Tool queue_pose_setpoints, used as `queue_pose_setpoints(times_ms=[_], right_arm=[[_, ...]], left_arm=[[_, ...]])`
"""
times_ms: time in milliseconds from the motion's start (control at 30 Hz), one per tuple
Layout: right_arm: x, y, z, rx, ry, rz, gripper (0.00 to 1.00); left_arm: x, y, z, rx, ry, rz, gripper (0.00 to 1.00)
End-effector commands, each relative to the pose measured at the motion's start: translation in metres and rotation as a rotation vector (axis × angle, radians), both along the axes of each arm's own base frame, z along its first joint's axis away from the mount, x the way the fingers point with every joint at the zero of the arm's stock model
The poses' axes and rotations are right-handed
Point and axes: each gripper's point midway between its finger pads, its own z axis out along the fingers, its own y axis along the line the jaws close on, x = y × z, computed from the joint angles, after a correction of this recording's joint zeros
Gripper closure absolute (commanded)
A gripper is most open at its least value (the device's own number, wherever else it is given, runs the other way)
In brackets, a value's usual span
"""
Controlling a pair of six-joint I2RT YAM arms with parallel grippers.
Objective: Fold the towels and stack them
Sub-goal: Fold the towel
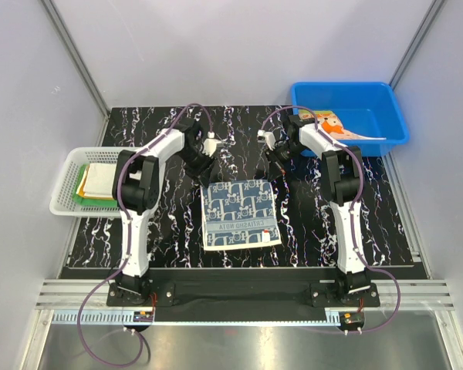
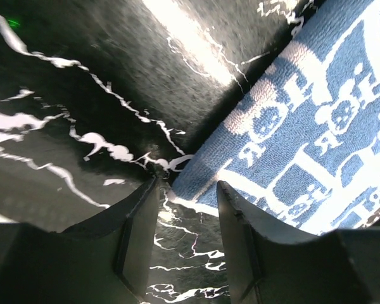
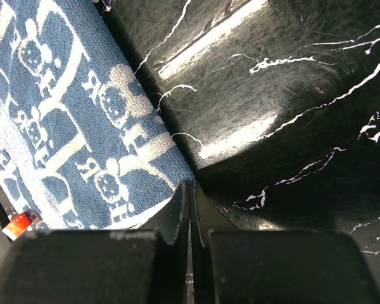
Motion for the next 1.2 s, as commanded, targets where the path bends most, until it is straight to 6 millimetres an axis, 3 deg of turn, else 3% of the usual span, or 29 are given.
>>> queue_pose_setpoints(times_ms=[0, 167, 300, 400, 500, 600, 633, 700, 733, 767, 800, 833, 933, 1000, 1033, 1067, 1167], right_arm=[[0.012, -0.004, 0.012, -0.019, -0.083, 0.001, 1.00], [0.016, -0.008, 0.012, -0.027, -0.092, -0.008, 1.00], [0.017, -0.009, 0.011, -0.030, -0.089, -0.014, 1.00], [0.016, -0.011, 0.008, -0.045, -0.073, -0.026, 1.00], [0.030, -0.016, 0.016, -0.075, -0.080, -0.096, 1.00], [0.058, -0.019, 0.049, -0.107, -0.197, -0.175, 1.00], [0.072, -0.020, 0.078, -0.094, -0.302, -0.200, 1.00], [0.093, -0.027, 0.110, -0.110, -0.449, -0.267, 1.00], [0.092, -0.029, 0.142, -0.096, -0.520, -0.284, 1.00], [0.094, -0.032, 0.158, -0.096, -0.558, -0.308, 1.00], [0.094, -0.034, 0.190, -0.078, -0.626, -0.326, 1.00], [0.092, -0.035, 0.205, -0.070, -0.654, -0.336, 1.00], [0.080, -0.040, 0.250, -0.047, -0.736, -0.364, 1.00], [0.069, -0.041, 0.264, -0.034, -0.751, -0.363, 1.00], [0.035, -0.041, 0.286, -0.002, -0.771, -0.351, 1.00], [0.033, -0.038, 0.286, 0.009, -0.766, -0.342, 1.00], [0.001, -0.039, 0.295, 0.033, -0.774, -0.343, 1.00]], left_arm=[[0.004, -0.007, 0.005, -0.051, 0.002, -0.036, 0.56], [0.006, -0.004, 0.001, -0.029, 0.008, -0.041, 0.72], [0.009, -0.009, 0.006, -0.054, 0.014, -0.053, 1.00], [0.009, -0.012, 0.011, -0.068, 0.028, -0.045, 1.00], [0.017, -0.013, 0.021, -0.049, 0.010, -0.010, 1.00], [0.044, -0.014, 0.056, 0.009, -0.127, 0.018, 1.00], [0.053, -0.015, 0.080, 0.015, -0.205, 0.023, 1.00], [0.067, -0.013, 0.104, 0.069, -0.335, 0.040, 1.00], [0.069, -0.011, 0.131, 0.072, -0.413, 0.048, 1.00], [0.074, -0.012, 0.141, 0.076, -0.474, 0.058, 1.00], [0.076, -0.009, 0.153, 0.087, -0.516, 0.073, 1.00], [0.075, -0.009, 0.175, 0.073, -0.576, 0.082, 1.00], [0.066, -0.008, 0.209, 0.057, -0.652, 0.094, 1.00], [0.056, -0.011, 0.217, 0.061, -0.670, 0.078, 1.00], [0.033, -0.017, 0.236, 0.052, -0.706, 0.055, 1.00], [0.028, -0.019, 0.228, 0.064, -0.688, 0.044, 1.00], [0.000, -0.029, 0.237, 0.054, -0.697, 0.008, 1.00]])
